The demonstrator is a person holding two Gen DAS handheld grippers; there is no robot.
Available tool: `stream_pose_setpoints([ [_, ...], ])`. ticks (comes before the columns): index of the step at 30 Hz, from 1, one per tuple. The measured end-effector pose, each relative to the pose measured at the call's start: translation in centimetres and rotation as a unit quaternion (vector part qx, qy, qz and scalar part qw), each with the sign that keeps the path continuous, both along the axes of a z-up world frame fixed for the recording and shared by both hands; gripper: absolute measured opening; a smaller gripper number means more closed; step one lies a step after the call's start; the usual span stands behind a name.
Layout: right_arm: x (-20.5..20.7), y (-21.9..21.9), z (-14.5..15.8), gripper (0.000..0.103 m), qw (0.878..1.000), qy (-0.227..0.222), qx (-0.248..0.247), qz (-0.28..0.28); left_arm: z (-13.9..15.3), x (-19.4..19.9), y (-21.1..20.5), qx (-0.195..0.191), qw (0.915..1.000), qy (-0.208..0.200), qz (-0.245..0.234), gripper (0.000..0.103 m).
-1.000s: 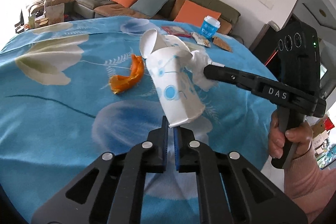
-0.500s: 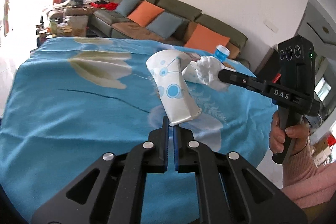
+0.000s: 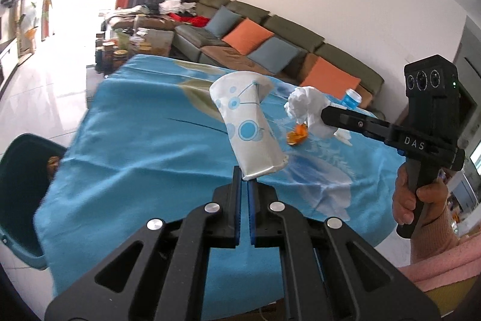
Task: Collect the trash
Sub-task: 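Lift the paper cup and tissue and carry them toward the teal bin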
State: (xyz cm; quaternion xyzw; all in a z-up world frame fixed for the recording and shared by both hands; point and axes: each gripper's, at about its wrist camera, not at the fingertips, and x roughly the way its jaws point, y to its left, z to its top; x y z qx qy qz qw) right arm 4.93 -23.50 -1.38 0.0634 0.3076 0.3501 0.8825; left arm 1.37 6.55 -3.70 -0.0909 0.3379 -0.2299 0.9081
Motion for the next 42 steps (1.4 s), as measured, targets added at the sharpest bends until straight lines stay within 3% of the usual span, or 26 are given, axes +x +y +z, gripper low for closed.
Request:
stream_pose_setpoints([
  [19,1.6,10.3,0.9,0.002,0.993,-0.005,-0.008,0.115,1.3,-2.5,10.0,0.005,0.9921,-0.012,0.125,0.004],
  [42,3.8,20.3,1.9,0.002,0.975,0.013,0.016,0.219,0.9,-5.2,19.5,0.012,0.9671,-0.001,0.254,0.004],
])
